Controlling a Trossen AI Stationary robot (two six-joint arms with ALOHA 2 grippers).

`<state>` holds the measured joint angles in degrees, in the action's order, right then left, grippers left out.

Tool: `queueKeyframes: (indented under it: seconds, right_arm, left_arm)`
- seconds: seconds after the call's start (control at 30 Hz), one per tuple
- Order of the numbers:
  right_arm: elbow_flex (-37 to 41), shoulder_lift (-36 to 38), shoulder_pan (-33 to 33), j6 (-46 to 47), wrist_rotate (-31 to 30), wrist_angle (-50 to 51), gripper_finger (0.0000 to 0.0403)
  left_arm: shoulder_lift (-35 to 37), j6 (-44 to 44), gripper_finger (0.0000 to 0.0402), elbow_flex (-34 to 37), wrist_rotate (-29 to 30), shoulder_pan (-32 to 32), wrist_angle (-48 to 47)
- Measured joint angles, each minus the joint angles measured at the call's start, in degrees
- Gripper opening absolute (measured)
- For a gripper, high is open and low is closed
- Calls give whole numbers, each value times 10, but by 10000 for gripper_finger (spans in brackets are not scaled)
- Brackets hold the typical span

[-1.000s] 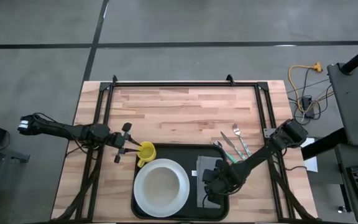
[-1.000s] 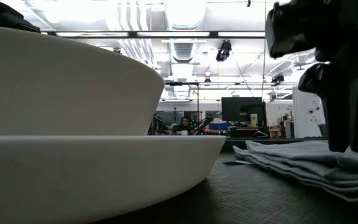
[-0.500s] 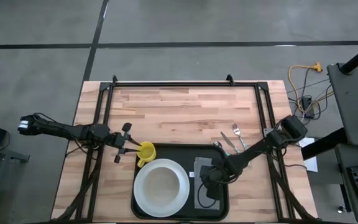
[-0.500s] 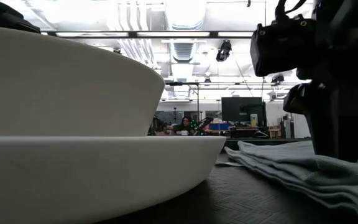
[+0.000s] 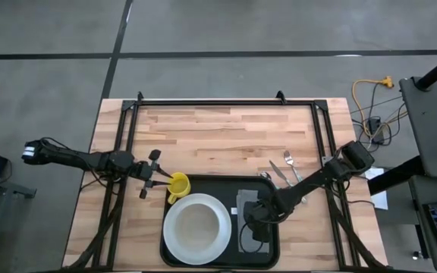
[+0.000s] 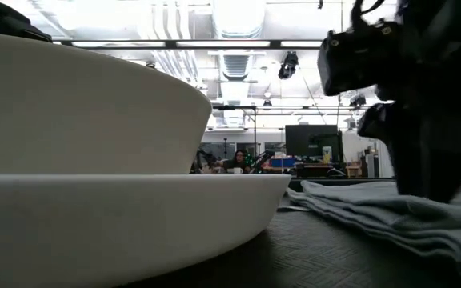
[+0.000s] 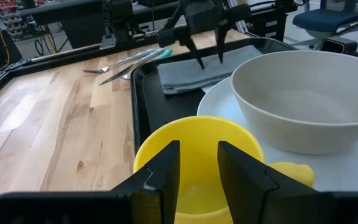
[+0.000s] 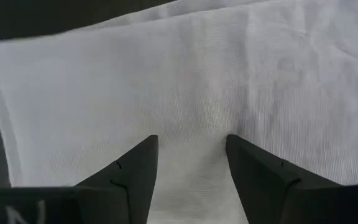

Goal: Set up tray
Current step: Put the gray napkin on the black tray to the right of the white plate, then put the white patterned fork on the gray napkin to the right of the white plate

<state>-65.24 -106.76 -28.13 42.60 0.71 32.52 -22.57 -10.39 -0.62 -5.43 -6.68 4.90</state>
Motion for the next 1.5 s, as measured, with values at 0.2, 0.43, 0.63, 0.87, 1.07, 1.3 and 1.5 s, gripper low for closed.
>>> queueKeyframes:
  seconds: [0.2,0.43,0.63,0.87,1.07,1.3,1.5]
  right_arm:
    - [-32,43,1,31,-37,94,185]
    - [-7,125,12,133,-97,108,185]
    - [65,218,46,266,-118,125,185]
    - [182,319,101,340,-116,124,185]
    - [250,380,121,412,-73,124,185]
    - [268,404,131,388,-87,160,185]
    - [264,403,147,394,-97,217,185]
  left_arm:
    - [0,0,94,0,0,0,0]
    - [0,0,94,0,0,0,0]
    - [0,0,94,0,0,0,0]
    - [0,0,94,0,0,0,0]
    - [0,0,94,0,0,0,0]
    - [0,0,94,0,0,0,0]
    - [0,0,94,0,0,0,0]
